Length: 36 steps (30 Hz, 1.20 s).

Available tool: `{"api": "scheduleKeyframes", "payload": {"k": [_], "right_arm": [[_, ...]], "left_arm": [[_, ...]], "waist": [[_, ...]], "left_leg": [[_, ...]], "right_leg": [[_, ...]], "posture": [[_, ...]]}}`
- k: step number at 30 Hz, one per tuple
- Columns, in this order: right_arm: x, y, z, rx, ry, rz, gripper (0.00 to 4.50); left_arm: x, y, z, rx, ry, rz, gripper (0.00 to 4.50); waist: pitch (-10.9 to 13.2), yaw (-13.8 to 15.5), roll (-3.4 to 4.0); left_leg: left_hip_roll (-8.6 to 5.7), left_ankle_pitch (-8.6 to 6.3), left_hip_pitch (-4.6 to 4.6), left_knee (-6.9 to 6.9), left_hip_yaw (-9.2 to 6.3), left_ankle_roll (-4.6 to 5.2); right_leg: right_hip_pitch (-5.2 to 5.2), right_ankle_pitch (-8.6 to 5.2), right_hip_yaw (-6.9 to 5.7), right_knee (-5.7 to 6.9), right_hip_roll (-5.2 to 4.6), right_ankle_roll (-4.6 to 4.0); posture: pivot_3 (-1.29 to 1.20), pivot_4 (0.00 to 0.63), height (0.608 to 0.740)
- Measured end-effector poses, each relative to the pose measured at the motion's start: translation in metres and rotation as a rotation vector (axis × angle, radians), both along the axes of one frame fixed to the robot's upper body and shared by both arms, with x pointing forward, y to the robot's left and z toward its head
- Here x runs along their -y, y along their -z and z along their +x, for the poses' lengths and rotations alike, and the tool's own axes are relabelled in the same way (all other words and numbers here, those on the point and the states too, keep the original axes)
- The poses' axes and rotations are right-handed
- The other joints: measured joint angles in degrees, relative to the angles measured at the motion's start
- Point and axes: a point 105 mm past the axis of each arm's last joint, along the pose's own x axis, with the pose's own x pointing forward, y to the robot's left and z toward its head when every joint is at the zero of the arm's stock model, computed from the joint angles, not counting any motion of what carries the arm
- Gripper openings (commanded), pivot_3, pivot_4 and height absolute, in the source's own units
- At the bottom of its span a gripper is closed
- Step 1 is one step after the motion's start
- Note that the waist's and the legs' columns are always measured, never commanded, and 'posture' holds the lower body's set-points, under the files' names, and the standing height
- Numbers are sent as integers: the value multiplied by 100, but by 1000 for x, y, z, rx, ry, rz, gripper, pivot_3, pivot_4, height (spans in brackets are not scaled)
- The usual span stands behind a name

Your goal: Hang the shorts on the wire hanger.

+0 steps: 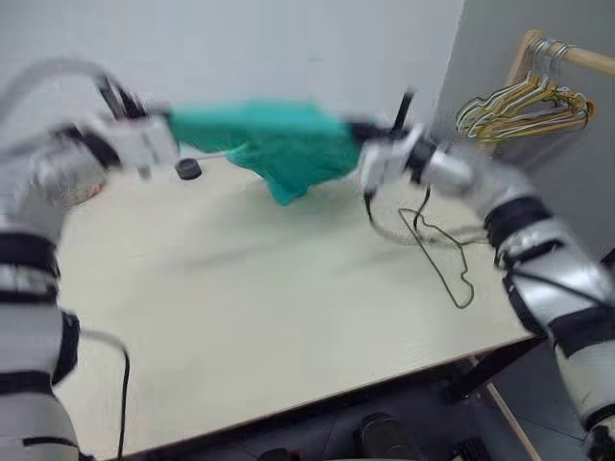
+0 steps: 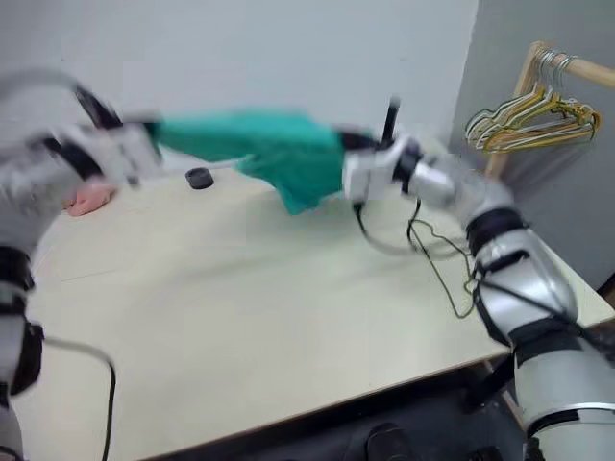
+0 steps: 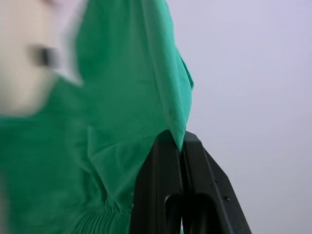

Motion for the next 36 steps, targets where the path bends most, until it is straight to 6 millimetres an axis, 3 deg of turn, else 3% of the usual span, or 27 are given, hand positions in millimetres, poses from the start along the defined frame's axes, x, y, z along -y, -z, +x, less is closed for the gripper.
{"api": "scheduleKeyframes", "payload": {"k": [1, 3, 5, 9, 12, 16, 21, 32, 33, 36], "right_arm": [[-1, 28, -9, -82, -33, -44, 27], [0, 70, -27, -214, -79, -128, 27], [0, 101, -53, -319, -154, -205, 27], [9, 131, -92, -500, -223, -293, 27], [20, 132, -109, -603, -254, -356, 27], [37, 140, -144, -819, -299, -440, 27], [50, 143, -169, -1003, -289, -496, 27], [44, 139, -182, -1122, -277, -522, 27], [45, 139, -182, -1124, -275, -527, 207], [46, 141, -183, -1137, -271, -542, 1005]], "left_arm": [[-2, 37, -15, -145, 4, -49, 0], [0, 89, -46, -382, 10, -126, 0], [0, 121, -90, -603, 5, -182, 0], [15, 142, -156, -920, 5, -279, 0], [29, 150, -188, -1079, 20, -319, 0], [48, 161, -224, -1234, 46, -363, 0], [60, 166, -237, -1296, 52, -398, 0], [61, 165, -235, -1319, 70, -383, 0], [61, 165, -236, -1326, 69, -389, 0], [62, 167, -239, -1348, 62, -415, 691]], "waist": [[-1, -14, -2], [0, 17, -5], [-12, 31, -24], [-12, 211, -28], [-11, 385, -28], [1, 694, -37], [5, 909, -37], [5, 959, -37], [5, 960, -37], [5, 960, -37]], "left_leg": [[2, 2, 2, 8, -1, 1], [12, 1, -29, 50, -21, 0], [22, -5, -35, 57, -35, -6], [24, -11, -23, 65, -38, -10], [27, -14, 12, 71, -35, -6], [33, -28, 91, 66, -43, -8], [37, -28, 92, 67, -42, -9], [50, -67, 84, 63, -27, -8], [51, -73, 83, 64, -25, -5], [53, -90, 83, 64, -23, -8]], "right_leg": [[-2, 3, 2, 13, 1, -2], [-25, 31, -8, 31, 15, -50], [-24, 30, -9, 29, 28, -56], [1, 26, -15, 16, 32, -61], [45, 4, -23, 6, 33, -42], [132, -38, -38, -19, 33, -112], [127, -39, -40, -29, 33, -112], [123, -19, -45, -87, 39, -76], [122, -20, -45, -89, 39, -71], [122, -31, -45, -91, 39, -62]], "posture": [[-139, 0, 740], [-134, 0, 740], [-128, 0, 740], [-121, 0, 740], [-123, 0, 740], [-127, 0, 740], [-136, 0, 740], [-140, 0, 740], [-140, 0, 740], [-137, 0, 740]]}}
